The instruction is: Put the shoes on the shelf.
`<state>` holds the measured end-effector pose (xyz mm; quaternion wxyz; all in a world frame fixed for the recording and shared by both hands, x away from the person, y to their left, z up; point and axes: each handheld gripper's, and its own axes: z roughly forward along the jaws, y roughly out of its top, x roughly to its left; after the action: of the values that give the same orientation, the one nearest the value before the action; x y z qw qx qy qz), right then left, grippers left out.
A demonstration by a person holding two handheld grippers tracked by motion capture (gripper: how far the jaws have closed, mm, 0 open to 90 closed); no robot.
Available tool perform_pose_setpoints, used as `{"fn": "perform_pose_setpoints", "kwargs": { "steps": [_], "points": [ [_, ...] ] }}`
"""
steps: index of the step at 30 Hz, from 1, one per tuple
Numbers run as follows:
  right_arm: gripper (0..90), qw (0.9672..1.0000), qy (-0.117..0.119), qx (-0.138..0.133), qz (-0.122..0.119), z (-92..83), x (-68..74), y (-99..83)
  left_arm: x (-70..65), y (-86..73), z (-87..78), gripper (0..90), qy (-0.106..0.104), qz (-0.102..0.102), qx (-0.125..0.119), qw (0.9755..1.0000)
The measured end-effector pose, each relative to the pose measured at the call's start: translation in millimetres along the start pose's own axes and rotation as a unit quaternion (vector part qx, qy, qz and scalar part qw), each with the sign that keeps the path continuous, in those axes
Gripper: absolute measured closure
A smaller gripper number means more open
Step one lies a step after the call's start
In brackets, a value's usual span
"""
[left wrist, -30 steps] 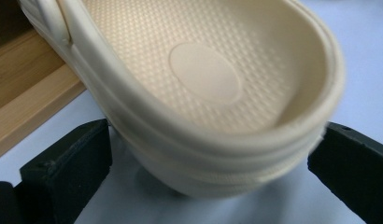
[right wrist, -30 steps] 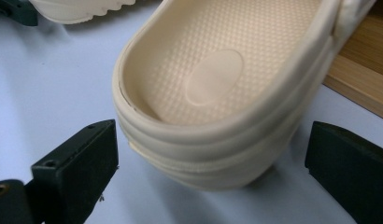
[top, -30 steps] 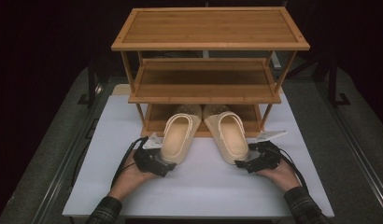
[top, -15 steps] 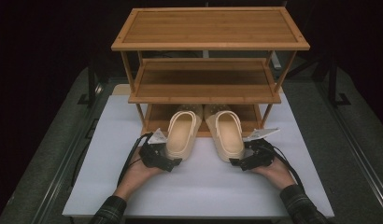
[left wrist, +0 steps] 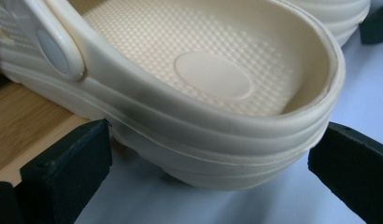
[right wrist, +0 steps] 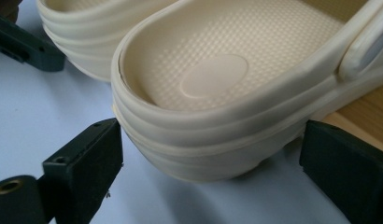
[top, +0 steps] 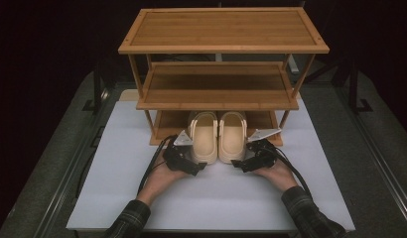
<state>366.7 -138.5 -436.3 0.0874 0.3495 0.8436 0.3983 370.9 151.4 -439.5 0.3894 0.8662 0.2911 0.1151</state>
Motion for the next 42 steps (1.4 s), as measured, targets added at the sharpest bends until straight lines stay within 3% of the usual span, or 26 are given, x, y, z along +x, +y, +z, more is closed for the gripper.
{"fn": "perform_pose_setpoints", "kwargs": {
  "steps": [3,6,8,13,25,28,33,38,42],
  "points": [
    [5.2,0.9999,-0.013,-0.002,0.002,3.1,-1.2,2.9,1.5,0.6,2.6,0.0,0.004,-0.003,-0.008,1.0],
    [4.7,0.9998,-0.017,-0.005,0.002,4.8,-2.0,4.9,1.8,7.0,2.0,0.0,0.013,0.015,0.004,0.9998],
    [3.6,0.9998,-0.021,-0.003,0.006,5.4,-3.1,7.8,1.3,12.7,2.1,0.0,0.017,0.015,-0.002,0.9998],
    [3.3,0.9994,-0.027,-0.012,0.019,8.7,-9.3,15.5,10.9,15.4,7.2,0.0,0.01,-0.005,-0.01,0.9999],
    [3.2,0.9987,-0.039,-0.025,0.022,14.5,-17.6,24.9,23.5,19.2,15.0,0.0,0.011,-0.02,-0.025,0.9994],
    [3.7,0.9983,-0.047,-0.028,0.021,18.8,-20.2,29.6,29.0,21.1,18.1,0.0,0.015,-0.011,-0.025,0.9995],
    [3.6,0.9979,-0.06,-0.019,0.016,25.8,-23.0,29.8,32.6,25.8,24.9,0.0,0.034,0.019,0.0,0.9992],
    [5.1,0.997,-0.073,-0.018,0.018,30.6,-27.3,34.1,40.6,28.5,28.8,0.0,0.04,0.008,-0.008,0.9991],
    [6.4,0.9967,-0.072,-0.033,0.017,30.7,-28.0,37.8,41.3,31.1,30.6,0.6,0.044,0.008,-0.006,0.999]
  ]
}}
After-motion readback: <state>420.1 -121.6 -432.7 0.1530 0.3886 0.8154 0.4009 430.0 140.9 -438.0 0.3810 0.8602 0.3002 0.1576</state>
